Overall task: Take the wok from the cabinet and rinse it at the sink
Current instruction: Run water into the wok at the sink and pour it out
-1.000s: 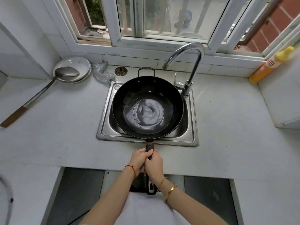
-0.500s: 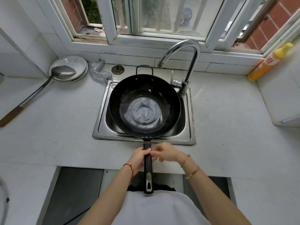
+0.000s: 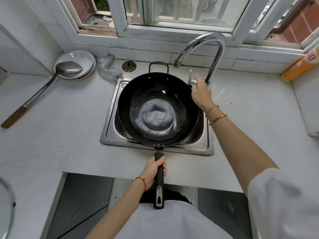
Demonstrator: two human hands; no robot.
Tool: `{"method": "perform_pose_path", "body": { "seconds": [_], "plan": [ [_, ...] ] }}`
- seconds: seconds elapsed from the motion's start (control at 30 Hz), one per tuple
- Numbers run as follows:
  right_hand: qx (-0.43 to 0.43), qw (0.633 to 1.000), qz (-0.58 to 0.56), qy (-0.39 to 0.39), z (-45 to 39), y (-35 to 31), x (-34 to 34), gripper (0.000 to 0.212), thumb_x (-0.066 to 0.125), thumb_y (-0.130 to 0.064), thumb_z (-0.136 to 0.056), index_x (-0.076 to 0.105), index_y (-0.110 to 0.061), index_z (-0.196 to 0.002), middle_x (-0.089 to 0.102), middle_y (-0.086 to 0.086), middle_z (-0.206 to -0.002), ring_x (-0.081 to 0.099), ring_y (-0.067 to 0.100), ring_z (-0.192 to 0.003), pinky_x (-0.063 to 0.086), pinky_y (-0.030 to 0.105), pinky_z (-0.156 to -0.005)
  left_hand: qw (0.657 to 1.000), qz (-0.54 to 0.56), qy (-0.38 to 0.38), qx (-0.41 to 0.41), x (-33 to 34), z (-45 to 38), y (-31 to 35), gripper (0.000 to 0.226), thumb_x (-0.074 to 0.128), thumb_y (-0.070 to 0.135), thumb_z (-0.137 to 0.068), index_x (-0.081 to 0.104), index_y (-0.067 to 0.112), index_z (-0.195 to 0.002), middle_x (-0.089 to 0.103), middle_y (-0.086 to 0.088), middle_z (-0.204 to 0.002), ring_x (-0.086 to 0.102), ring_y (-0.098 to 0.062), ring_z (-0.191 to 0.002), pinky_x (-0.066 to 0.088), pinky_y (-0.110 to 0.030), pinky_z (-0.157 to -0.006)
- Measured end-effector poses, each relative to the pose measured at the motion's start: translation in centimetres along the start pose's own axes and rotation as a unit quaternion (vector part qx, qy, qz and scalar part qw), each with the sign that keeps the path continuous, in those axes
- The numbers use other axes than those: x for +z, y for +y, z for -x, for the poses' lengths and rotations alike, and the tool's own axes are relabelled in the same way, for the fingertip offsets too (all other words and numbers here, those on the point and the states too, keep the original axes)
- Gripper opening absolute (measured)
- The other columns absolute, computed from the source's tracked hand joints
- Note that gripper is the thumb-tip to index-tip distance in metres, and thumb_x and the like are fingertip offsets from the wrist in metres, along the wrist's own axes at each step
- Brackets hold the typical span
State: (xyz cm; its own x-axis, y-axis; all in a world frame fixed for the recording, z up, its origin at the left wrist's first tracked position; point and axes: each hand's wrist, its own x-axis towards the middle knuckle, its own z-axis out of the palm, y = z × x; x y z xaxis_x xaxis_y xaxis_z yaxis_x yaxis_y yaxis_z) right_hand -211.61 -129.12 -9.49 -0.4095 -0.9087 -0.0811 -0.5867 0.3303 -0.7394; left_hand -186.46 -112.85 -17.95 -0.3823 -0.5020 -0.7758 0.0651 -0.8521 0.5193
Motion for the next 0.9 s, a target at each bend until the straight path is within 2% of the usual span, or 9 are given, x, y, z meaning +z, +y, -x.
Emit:
{"method": "perform_pose_path", "body": {
  "seconds": [0.1,0.2,0.3,0.73,0.83,0.9],
  "plan": [
    [0.009,0.999,-0.006,-0.043,-2.2,-0.6,0.2,0.049,0.028,-0.008,-0.103,0.025,-0.005,-0.152,0.028,0.019,-0.156,0.023,0.031,-0.145,0.017,0.023,-0.109,1.000,0.011,0.002,-0.010,0.1,-0.2,0.0,0.006,0.049,0.012,-0.099,0.046,0.007,-0.099,0.051,-0.003,-0.063,0.049,-0.014,-0.049,0.045,-0.024,-0.046],
    [0.007,0.998,0.001,-0.070,-3.2,-0.8,0.8,0.052,0.025,-0.005,-0.103,0.017,-0.004,-0.154,0.014,0.014,-0.163,0.002,0.025,-0.152,0.003,0.033,-0.121,1.000,0.022,0.000,-0.017,-0.2,-0.4,-0.1,0.005,0.049,0.012,-0.099,0.046,0.008,-0.097,0.052,-0.001,-0.061,0.049,-0.013,-0.047,0.044,-0.024,-0.045],
    [0.008,0.998,-0.012,-0.069,-3.1,-0.5,1.3,0.053,0.023,-0.005,-0.104,0.012,-0.006,-0.155,0.007,0.009,-0.165,-0.003,0.021,-0.152,-0.001,0.029,-0.119,1.000,0.024,-0.004,-0.019,-0.4,-0.6,-0.2,0.006,0.048,0.012,-0.099,0.046,0.008,-0.096,0.053,-0.001,-0.060,0.049,-0.013,-0.047,0.044,-0.024,-0.045],
    [-0.001,0.993,0.026,-0.117,-4.5,-0.5,2.2,0.054,0.023,-0.002,-0.103,0.011,-0.004,-0.155,0.006,0.010,-0.165,-0.001,0.023,-0.152,0.001,0.029,-0.120,1.000,0.004,-0.002,-0.015,-0.6,-0.8,-0.4,0.007,0.050,0.015,-0.099,0.048,0.008,-0.097,0.057,0.002,-0.060,0.051,-0.012,-0.050,0.046,-0.024,-0.047],
    [0.001,0.995,0.008,-0.103,-4.3,-0.4,2.1,0.053,0.024,-0.002,-0.103,0.014,-0.005,-0.155,0.010,0.009,-0.164,0.000,0.023,-0.152,0.002,0.029,-0.120,1.000,0.002,-0.001,-0.013,-0.6,-0.8,-0.3,0.008,0.051,0.016,-0.099,0.048,0.008,-0.098,0.057,0.002,-0.060,0.051,-0.012,-0.050,0.046,-0.025,-0.048],
    [-0.001,0.997,-0.018,-0.072,-3.6,-0.4,2.1,0.052,0.026,-0.002,-0.102,0.022,-0.006,-0.153,0.019,0.012,-0.162,0.008,0.026,-0.151,0.009,0.029,-0.119,1.000,0.000,-0.001,-0.013,-0.6,-0.7,-0.3,0.008,0.051,0.016,-0.099,0.048,0.008,-0.098,0.057,0.002,-0.061,0.051,-0.012,-0.051,0.046,-0.025,-0.049]
  ]
}}
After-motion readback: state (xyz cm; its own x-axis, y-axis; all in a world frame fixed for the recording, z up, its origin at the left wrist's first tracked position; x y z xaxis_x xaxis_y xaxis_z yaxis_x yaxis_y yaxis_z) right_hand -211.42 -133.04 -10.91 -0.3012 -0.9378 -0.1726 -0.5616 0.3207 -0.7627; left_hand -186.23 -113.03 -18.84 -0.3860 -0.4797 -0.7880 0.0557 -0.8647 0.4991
